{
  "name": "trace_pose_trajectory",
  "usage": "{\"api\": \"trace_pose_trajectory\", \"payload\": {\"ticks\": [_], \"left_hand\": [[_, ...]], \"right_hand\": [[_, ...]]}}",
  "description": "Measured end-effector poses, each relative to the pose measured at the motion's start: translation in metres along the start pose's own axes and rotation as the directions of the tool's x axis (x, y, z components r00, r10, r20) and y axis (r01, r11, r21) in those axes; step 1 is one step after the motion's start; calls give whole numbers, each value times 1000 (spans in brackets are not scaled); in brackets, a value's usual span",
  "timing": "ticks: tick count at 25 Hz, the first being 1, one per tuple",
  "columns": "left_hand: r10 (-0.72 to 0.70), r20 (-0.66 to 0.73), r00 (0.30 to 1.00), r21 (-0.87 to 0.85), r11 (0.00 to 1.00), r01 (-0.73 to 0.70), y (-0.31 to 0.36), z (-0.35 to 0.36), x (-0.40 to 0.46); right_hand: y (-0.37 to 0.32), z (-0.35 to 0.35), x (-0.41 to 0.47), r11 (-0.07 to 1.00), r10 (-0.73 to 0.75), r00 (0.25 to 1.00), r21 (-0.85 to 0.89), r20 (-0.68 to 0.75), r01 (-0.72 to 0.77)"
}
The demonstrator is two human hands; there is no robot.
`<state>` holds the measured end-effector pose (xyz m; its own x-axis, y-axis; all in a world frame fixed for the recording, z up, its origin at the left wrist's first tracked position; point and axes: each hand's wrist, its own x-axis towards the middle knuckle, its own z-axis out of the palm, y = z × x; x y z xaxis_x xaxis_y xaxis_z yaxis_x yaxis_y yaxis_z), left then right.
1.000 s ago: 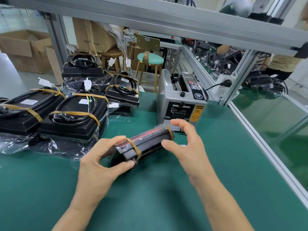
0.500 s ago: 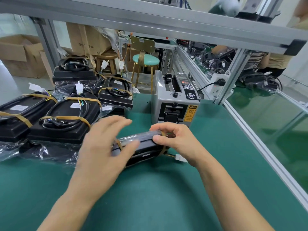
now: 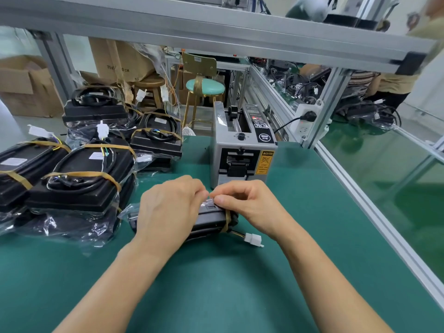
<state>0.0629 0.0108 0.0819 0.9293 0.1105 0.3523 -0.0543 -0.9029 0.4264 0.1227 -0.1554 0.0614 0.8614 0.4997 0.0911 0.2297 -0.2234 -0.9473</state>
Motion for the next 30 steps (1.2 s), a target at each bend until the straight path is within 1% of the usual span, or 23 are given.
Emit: {"api": "trace_pose_trajectory", "payload": {"ticks": [2, 3, 4, 5, 6, 7, 8, 10, 12, 13, 14, 15, 17, 18, 20, 22, 24, 26, 28, 30], "left_hand": [[-25, -4, 1000, 37, 999, 25, -1, 4, 4], [-37, -9, 999, 38, 999, 37, -2, 6, 5], [-46, -17, 999, 27, 999, 46, -2, 7, 6], [-51, -27, 998, 11, 999, 51, -3, 7, 6], [-54, -35, 998, -9, 999, 54, -3, 8, 6], [-55, -33, 998, -38, 998, 54, -4, 7, 6], [-56, -12, 998, -85, 995, 55, -6, 6, 5], [-40, 75, 996, -201, 978, 55, -10, 1, 4], [12, 150, 989, -244, 970, 25, -13, -4, 1], [47, 152, 987, -246, 969, -9, -15, -6, 0], [84, 133, 988, -243, 969, -50, -16, -7, 0], [118, 106, 987, -230, 969, -91, -15, -7, -1], [181, 79, 980, -163, 972, -166, -12, -9, -2], [213, 77, 974, -120, 972, -203, -11, -9, -2], [251, 77, 965, -65, 967, -246, -12, -8, -1], [213, 54, 976, -51, 976, -210, -12, -6, 0], [134, 35, 990, -16, 991, -134, -10, -2, 3], [50, 29, 998, 4, 999, -50, -8, 3, 8], [-25, 49, 998, -5, 1000, 25, -7, 5, 13], [-70, 69, 995, -61, 995, 74, -8, 5, 14]], "right_hand": [[3, 1, -5, 999, -4, 1000, 36, -1, 4], [3, 1, -7, 999, -32, 999, 13, -25, 33], [3, 2, -7, 994, -96, 994, -61, -56, 92], [2, 2, -6, 970, -183, 980, -177, -72, 168], [0, 3, -5, 919, -279, 958, -306, -62, 248], [-2, 3, -4, 846, -362, 932, -430, -32, 314], [-3, 4, -4, 771, -409, 913, -535, -1, 345], [-4, 8, -3, 654, -411, 911, -689, 23, 313], [-6, 10, 1, 603, -341, 939, -755, 48, 258], [-8, 10, 3, 610, -303, 951, -755, 60, 242], [-9, 10, 5, 648, -269, 961, -727, 60, 227], [-8, 8, 6, 719, -238, 970, -663, 45, 207], [-7, 2, 2, 874, -188, 982, -455, 3, 169], [-7, 0, -1, 918, -170, 985, -364, -2, 158], [-5, -4, -5, 945, -168, 986, -284, -4, 160], [-7, -5, -6, 957, -158, 987, -248, -3, 153], [-9, -2, -4, 960, -131, 991, -251, -9, 124], [-10, 3, -3, 959, -91, 995, -274, -47, 74], [-13, 6, -1, 964, -50, 997, -265, -66, 31], [-17, 7, 1, 968, -1, 998, -250, -60, -14]]}}
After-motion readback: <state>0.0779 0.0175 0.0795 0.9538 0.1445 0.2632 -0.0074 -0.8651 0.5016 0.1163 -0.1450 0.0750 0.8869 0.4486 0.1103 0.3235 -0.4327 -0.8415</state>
